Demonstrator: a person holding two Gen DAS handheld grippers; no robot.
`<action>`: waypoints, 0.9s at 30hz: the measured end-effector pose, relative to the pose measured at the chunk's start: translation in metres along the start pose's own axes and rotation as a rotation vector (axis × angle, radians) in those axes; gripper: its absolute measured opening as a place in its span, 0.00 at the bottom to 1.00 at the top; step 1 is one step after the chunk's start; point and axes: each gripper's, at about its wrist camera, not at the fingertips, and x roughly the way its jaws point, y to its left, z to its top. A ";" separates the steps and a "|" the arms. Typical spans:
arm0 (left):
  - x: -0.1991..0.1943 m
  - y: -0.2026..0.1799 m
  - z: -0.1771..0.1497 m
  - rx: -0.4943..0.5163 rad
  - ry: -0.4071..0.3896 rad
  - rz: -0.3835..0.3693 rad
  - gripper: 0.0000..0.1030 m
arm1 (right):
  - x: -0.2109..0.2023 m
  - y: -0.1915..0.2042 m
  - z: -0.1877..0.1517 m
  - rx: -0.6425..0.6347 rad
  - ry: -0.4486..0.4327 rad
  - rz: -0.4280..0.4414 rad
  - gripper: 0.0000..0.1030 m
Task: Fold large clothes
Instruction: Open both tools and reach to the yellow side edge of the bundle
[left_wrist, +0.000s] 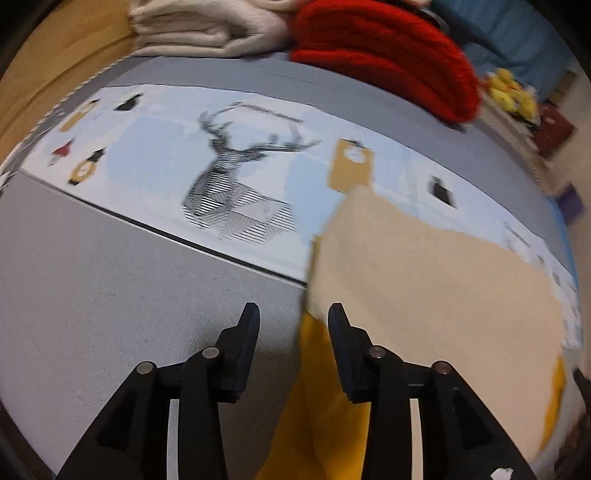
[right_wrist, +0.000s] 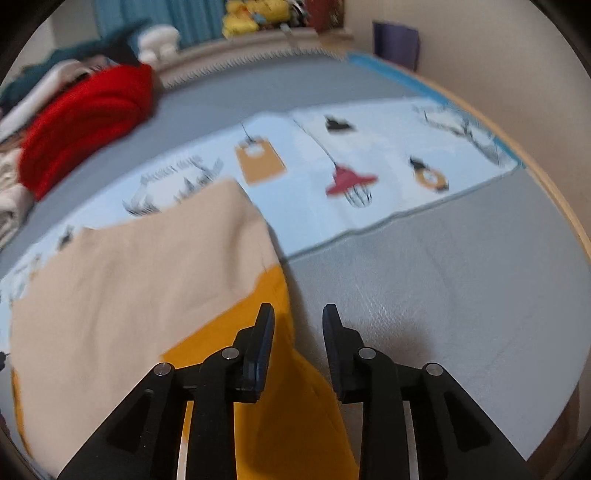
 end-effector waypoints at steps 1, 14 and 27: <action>-0.003 -0.001 -0.003 0.018 0.018 -0.030 0.35 | -0.005 0.001 -0.003 -0.019 0.008 0.039 0.29; 0.019 -0.004 -0.115 0.492 0.386 -0.062 0.37 | 0.022 -0.005 -0.098 -0.325 0.441 0.018 0.29; 0.001 -0.006 -0.122 0.551 0.403 0.131 0.32 | 0.017 -0.024 -0.100 -0.327 0.519 -0.142 0.29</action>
